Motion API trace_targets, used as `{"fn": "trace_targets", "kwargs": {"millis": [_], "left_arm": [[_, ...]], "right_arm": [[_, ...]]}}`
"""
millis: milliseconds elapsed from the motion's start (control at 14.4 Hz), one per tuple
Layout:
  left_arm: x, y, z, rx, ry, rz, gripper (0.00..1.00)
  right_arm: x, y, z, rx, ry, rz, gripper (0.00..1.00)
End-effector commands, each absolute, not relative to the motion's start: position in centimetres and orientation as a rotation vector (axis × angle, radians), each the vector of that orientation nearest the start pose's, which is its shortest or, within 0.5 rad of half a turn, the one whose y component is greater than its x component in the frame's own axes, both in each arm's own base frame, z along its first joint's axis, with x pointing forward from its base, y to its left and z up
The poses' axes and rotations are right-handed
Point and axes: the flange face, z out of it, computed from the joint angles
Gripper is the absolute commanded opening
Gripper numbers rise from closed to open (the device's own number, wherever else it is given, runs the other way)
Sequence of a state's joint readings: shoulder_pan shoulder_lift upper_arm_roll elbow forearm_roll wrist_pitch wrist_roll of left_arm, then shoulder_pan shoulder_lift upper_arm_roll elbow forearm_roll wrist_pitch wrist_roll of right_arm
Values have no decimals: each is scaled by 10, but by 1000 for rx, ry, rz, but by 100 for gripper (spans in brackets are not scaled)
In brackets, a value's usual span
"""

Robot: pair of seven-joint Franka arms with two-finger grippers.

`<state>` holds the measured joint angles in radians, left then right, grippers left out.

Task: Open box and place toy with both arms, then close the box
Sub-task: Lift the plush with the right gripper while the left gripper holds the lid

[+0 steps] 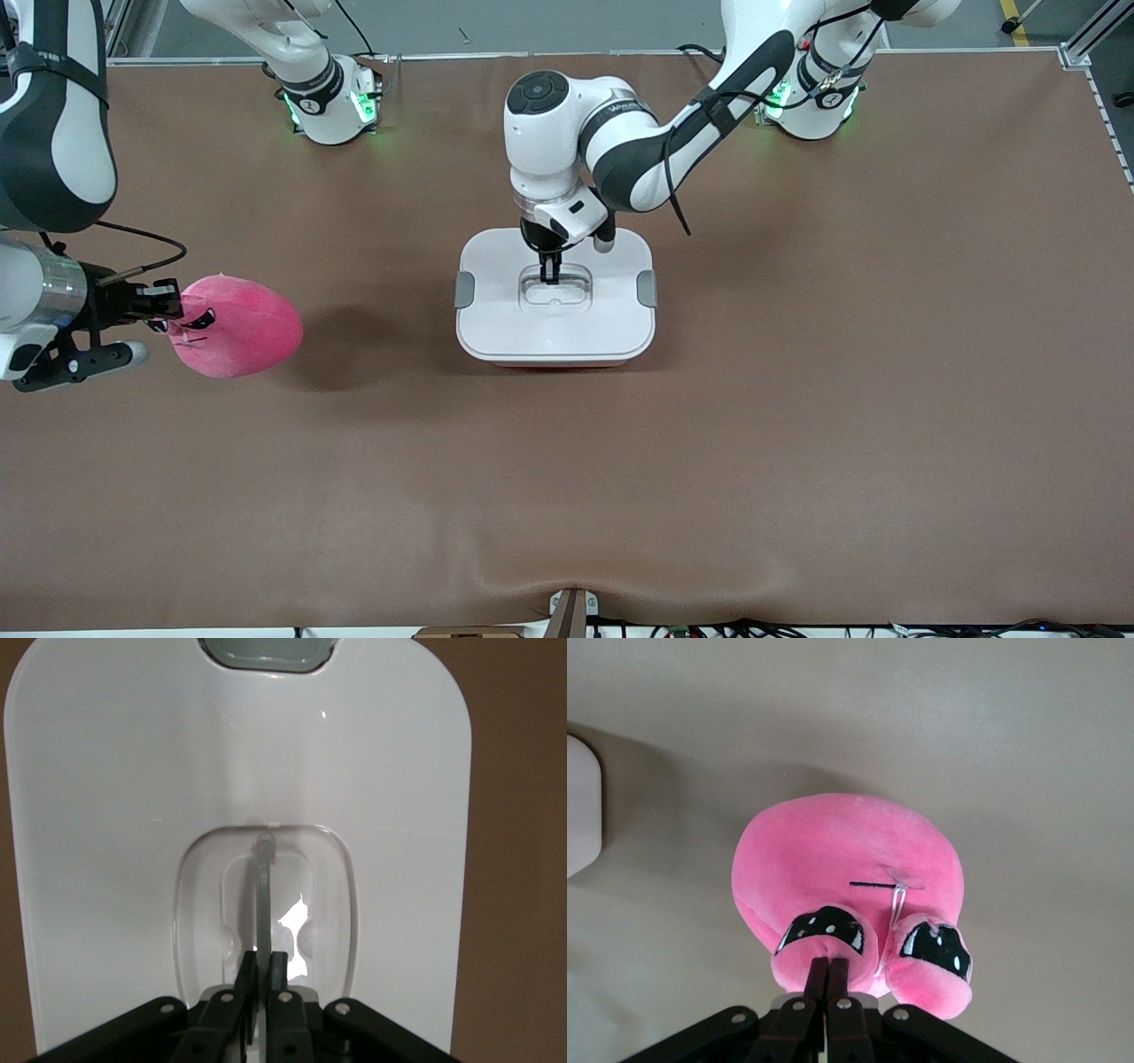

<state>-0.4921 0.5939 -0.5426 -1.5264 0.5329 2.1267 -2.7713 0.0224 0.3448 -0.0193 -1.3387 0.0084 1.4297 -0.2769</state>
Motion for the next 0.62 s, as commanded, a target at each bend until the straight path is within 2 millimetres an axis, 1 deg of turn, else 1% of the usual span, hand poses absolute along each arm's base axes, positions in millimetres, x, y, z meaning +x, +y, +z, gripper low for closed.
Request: {"fn": "trace_targets", "kwargs": {"millis": [0,139,278,416,486,555], "left_arm": [[433,-557,383,-2196,-2512,-284,0],[432,-554,395,-2184,-2518,-301,0],[432,-550,406,-2184,-2509,-325,0],[435,-544,416,-2176,-2521,-339,0],[437,-540,422,-2182,-2515,-343,0],[439,-537,426,-2193,-2493,-329,0]], "right_arm": [[630,13,541,-3035,-462,379,0],[629,17,545,-3031,-476,376,0],[626,31,545,-3012,-516,402,0],[623,48,549,-2981,-624,398,0],[618,60,558,-2977,-659,380,0],[616,69,561,-2972,-679,375,0]]}}
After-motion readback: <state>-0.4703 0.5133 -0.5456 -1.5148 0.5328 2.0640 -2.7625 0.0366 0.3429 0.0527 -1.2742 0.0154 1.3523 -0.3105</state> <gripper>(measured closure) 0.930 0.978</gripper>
